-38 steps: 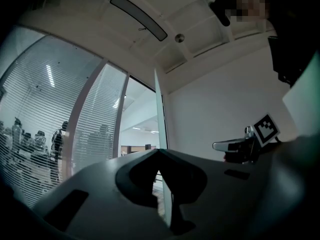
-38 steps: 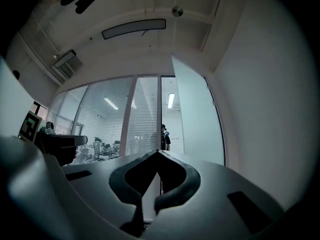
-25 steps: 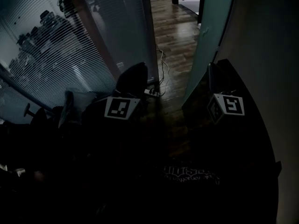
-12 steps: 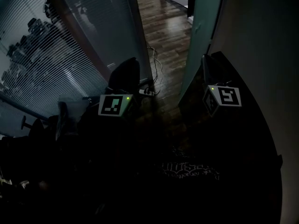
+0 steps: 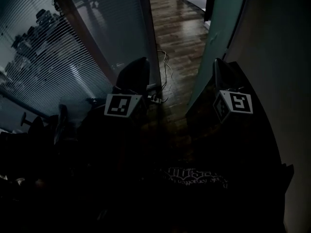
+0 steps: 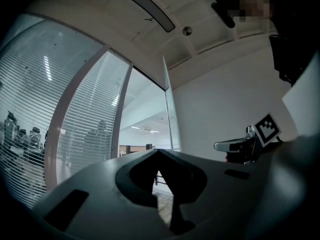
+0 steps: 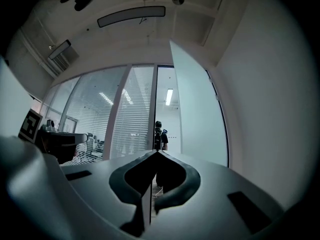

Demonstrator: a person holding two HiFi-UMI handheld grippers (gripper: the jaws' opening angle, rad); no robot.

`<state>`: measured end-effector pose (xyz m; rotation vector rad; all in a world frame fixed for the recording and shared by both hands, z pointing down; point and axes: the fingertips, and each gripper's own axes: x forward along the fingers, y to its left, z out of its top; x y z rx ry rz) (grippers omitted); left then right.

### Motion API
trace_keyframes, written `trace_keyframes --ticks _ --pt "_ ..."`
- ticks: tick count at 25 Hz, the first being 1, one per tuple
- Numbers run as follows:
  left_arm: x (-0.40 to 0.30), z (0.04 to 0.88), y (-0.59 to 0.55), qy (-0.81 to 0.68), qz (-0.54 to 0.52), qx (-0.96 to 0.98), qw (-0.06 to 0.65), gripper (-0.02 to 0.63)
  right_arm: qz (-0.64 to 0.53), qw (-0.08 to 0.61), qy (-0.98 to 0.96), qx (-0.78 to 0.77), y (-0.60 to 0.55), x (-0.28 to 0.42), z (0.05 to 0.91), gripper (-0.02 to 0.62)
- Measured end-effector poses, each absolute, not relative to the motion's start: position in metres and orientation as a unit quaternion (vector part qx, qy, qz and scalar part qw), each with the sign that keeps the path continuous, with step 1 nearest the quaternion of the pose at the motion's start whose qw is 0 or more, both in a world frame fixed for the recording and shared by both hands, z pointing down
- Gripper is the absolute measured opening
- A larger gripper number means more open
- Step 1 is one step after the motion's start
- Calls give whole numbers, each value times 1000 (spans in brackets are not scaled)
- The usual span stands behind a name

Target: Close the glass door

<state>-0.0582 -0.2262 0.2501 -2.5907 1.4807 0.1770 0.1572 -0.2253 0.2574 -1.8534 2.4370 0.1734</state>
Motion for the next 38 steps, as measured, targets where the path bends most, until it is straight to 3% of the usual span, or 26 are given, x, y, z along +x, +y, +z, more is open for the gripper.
trace_keyframes --ticks 29,38 --pt "-47 261 -344 490 60 -867 69 2 41 44 801 -596 -347 178 272 8" --pt "-51 264 -377 490 54 -867 65 2 32 37 794 -607 -388 181 279 208"
